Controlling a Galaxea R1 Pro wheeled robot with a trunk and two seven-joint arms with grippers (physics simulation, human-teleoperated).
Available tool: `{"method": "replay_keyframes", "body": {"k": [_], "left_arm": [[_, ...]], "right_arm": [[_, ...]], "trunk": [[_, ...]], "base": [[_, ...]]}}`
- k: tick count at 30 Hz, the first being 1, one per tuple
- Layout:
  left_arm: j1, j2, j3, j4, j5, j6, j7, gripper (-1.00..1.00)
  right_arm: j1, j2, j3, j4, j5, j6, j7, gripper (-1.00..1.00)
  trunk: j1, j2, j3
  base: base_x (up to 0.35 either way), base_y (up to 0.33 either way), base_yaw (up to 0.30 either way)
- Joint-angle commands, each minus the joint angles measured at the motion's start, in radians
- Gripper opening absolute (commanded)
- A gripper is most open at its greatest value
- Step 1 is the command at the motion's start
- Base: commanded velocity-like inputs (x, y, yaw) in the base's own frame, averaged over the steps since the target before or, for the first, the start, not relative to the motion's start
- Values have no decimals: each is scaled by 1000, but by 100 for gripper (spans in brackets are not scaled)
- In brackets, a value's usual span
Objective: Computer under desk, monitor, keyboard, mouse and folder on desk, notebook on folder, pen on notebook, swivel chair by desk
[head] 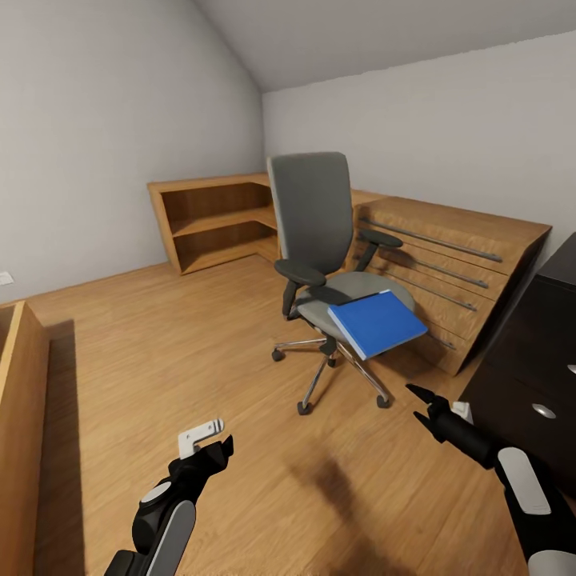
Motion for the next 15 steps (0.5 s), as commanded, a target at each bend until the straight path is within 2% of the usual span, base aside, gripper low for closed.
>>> {"method": "replay_keyframes", "body": {"k": [1, 11, 15], "left_arm": [[-1, 0, -1, -1, 11, 2, 10, 100], [-1, 0, -1, -1, 11, 2, 10, 100], [-1, 0, -1, -1, 11, 2, 10, 100]], "right_arm": [[-1, 0, -2, -2, 2, 6, 9, 100], [-1, -1, 9, -12, 4, 8, 66, 100], [-1, -5, 34, -20, 7, 21, 112, 100]], "trunk": [[0, 0, -1], [0, 0, -1], [0, 0, -1]], "base": [[0, 0, 0], [0, 0, 0], [0, 0, 0]]}}
